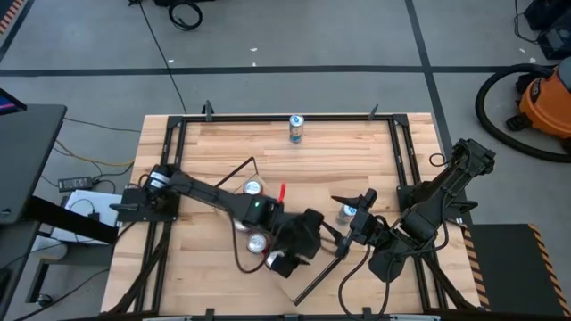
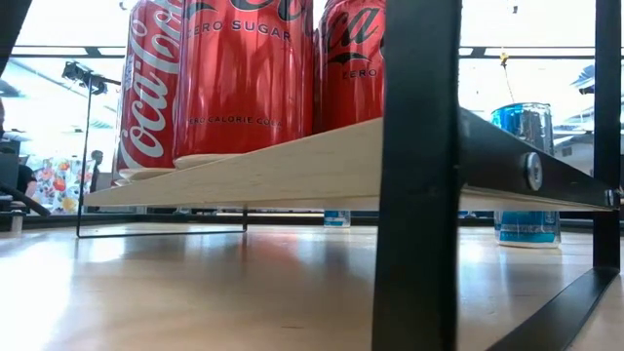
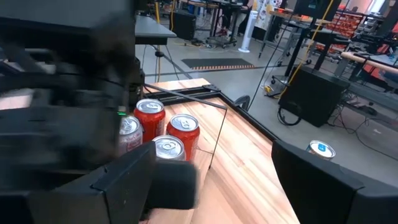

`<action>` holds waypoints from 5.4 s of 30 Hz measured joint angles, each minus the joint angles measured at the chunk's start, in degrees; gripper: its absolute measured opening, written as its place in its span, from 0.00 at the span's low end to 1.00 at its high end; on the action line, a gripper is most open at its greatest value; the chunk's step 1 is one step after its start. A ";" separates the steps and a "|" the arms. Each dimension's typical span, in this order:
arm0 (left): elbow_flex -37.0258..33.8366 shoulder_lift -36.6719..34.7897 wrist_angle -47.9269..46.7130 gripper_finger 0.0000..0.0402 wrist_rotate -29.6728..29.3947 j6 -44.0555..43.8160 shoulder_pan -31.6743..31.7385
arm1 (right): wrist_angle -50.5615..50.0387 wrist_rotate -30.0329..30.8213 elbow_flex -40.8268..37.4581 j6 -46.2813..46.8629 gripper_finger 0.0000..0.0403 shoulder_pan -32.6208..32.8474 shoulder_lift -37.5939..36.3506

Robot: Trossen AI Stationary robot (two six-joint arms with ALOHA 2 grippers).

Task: Place canned beverage on shelf
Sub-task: Adjust the red and black soda can on the shelf, then adjust the red soda can on the shelf

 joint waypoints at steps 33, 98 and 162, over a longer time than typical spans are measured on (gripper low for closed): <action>0.11 3.82 -5.35 0.63 5.23 2.31 2.27 | -0.48 1.84 -0.02 -1.59 0.82 0.95 0.00; 0.07 -0.66 -6.58 0.63 -17.60 10.29 -10.88 | -0.03 1.80 -0.01 -1.08 0.82 0.92 -0.04; -7.19 -3.08 -37.72 0.63 -20.54 -24.55 -23.95 | 1.33 0.07 0.00 -1.03 0.82 0.39 -0.04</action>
